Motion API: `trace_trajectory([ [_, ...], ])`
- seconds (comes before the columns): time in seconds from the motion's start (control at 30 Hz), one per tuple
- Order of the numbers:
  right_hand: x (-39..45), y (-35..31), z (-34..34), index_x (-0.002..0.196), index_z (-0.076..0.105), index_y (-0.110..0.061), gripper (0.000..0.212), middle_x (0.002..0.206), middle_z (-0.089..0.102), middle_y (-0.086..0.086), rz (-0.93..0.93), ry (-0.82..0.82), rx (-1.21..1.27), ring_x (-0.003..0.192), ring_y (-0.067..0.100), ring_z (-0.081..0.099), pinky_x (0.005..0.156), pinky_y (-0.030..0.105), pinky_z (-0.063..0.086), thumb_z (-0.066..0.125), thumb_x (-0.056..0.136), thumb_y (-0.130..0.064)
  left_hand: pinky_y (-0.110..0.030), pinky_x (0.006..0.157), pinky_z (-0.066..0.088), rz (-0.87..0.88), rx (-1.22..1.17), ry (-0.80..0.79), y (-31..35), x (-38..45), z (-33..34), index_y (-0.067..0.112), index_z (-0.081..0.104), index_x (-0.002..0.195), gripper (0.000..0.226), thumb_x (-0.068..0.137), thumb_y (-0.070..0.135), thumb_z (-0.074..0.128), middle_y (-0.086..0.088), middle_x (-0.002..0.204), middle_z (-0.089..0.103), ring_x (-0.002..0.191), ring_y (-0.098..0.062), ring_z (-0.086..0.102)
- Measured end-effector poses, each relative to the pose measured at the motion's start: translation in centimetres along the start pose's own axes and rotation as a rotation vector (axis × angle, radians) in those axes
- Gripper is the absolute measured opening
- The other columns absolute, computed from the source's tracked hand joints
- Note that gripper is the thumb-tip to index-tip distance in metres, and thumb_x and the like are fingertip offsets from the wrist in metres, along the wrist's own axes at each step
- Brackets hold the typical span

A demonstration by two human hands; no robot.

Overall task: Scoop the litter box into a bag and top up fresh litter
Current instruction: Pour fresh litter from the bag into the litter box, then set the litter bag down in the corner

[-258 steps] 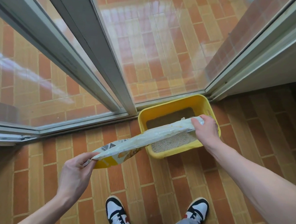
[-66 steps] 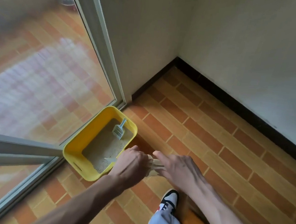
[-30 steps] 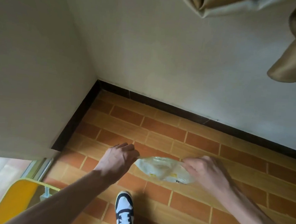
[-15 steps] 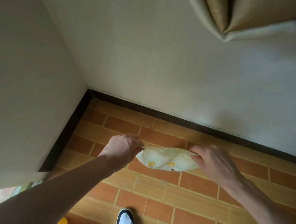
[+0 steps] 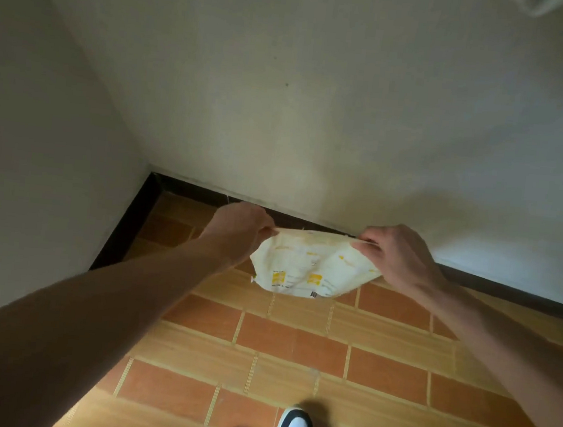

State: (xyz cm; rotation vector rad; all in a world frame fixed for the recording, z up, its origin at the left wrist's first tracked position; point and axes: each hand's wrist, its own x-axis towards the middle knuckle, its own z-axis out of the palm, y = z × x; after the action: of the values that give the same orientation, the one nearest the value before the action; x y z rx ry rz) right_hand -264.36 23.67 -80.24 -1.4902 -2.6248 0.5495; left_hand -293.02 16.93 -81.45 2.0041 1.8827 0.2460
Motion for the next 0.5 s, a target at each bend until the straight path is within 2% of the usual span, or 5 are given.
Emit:
trace_trajectory([
  [0.1,2.7,1.4,0.6,0.077,0.072,-0.013,0.026,0.06,0.06,-0.006,0.005,0.006,-0.008,0.054,0.012,0.056,0.05,0.023,0.033,0.067,0.095,-0.029,-0.035,0.08,0.054,-0.005,0.044,0.007,-1.2,2.9,0.7,0.019,0.078,0.109,0.03,0.103,0.039,0.056,0.0,0.095,0.075,0.089,-0.022,0.068],
  [0.17,4.3,2.6,1.4,0.077,0.072,-0.012,0.027,0.066,0.067,-0.001,-0.002,-0.003,-0.011,0.063,0.019,0.062,0.057,0.032,0.045,0.066,0.095,-0.032,-0.034,0.077,0.052,0.003,0.089,-0.002,-1.9,4.6,1.5,0.02,0.079,0.105,0.031,0.103,0.041,0.057,-0.001,0.094,0.075,0.088,-0.024,0.068],
  [0.27,6.3,3.9,2.8,0.081,0.076,-0.013,0.024,0.074,0.072,-0.001,-0.01,-0.01,0.015,0.068,0.018,0.065,0.065,0.036,0.05,0.067,0.094,-0.032,-0.036,0.079,0.053,-0.022,0.073,-0.01,-2.6,6.5,2.9,0.019,0.08,0.105,0.031,0.102,0.041,0.059,-0.002,0.099,0.077,0.09,-0.023,0.069],
  [0.4,8.9,5.8,3.4,0.078,0.075,-0.011,0.023,0.07,0.069,-0.001,0.018,0.039,0.044,0.065,0.016,0.063,0.061,0.034,0.047,0.07,0.093,-0.028,-0.033,0.078,0.046,-0.013,0.067,0.033,-2.6,9.3,3.6,0.017,0.079,0.109,0.032,0.103,0.04,0.057,-0.002,0.107,0.075,0.1,-0.024,0.066],
  [0.5,10.3,6.6,3.0,0.064,0.058,-0.021,0.032,0.058,0.053,-0.008,0.004,0.022,0.008,0.056,0.01,0.051,0.056,0.032,0.033,0.069,0.094,-0.023,-0.035,0.08,0.048,-0.012,0.093,0.039,-2.6,11.3,3.7,0.015,0.078,0.104,0.034,0.105,0.037,0.052,-0.003,0.104,0.073,0.099,-0.025,0.066],
])
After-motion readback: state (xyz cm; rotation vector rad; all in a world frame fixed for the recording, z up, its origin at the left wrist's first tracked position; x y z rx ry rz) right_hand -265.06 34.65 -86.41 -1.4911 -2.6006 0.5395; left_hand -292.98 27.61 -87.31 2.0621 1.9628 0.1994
